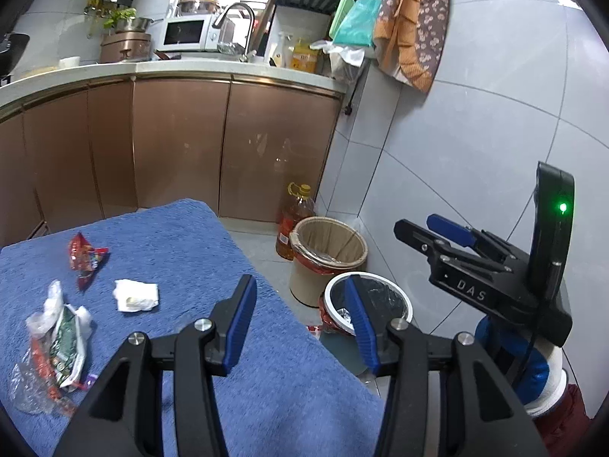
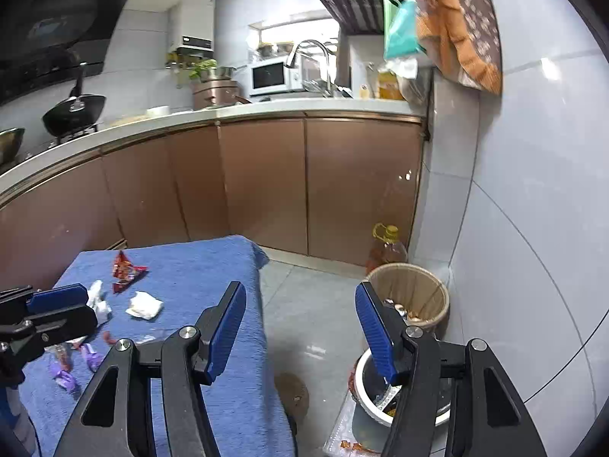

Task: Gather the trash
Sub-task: 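Return both open tools to the remaining wrappers on the towel, then grasp the clear plastic wrapper with the right tool while the left tool grasps a purple wrapper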

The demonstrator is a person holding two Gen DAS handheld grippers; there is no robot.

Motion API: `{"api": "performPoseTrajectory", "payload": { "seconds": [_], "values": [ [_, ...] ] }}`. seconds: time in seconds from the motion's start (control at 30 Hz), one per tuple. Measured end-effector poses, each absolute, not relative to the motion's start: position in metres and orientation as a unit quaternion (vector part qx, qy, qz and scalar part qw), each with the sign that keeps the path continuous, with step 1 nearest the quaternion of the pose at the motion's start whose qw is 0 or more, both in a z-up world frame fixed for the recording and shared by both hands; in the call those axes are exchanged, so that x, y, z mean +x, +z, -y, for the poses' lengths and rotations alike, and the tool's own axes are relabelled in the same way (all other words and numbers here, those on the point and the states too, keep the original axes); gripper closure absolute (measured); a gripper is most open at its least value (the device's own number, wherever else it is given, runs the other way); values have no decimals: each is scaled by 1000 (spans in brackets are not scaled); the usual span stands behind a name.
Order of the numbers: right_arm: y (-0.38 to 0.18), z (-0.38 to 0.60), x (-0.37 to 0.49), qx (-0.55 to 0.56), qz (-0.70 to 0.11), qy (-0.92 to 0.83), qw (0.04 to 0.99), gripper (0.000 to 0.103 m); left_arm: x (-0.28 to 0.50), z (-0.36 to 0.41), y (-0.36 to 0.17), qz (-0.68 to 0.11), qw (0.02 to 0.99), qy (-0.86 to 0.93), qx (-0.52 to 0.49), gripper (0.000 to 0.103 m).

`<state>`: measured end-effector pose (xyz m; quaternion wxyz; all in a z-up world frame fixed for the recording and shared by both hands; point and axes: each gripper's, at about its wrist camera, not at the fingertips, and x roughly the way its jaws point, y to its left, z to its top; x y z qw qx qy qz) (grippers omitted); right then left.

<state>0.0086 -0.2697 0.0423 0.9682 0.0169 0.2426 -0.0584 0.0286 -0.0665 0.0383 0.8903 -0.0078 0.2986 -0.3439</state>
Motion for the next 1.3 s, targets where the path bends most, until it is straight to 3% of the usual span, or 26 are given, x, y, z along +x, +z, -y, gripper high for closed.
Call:
{"api": "performPoseTrajectory", "payload": {
  "seconds": [0.37, 0.7, 1.07, 1.3],
  "values": [
    [76, 223, -30, -13, -207, -22, 978, 45, -21, 7, 52, -263, 912, -312, -30, 56],
    [85, 190, -41, -31, -191, 39, 980, 42, -39, -52, 44, -263, 933, -243, -49, 49],
    [17, 162, 13, -33, -274, 127, 953, 42, -22, -136, -55, -369, 915, -133, -94, 49],
    [-42, 137, 63, -42, -345, 192, 918, 42, 0, -144, -100, -431, 885, -113, -138, 49]
  ]
}}
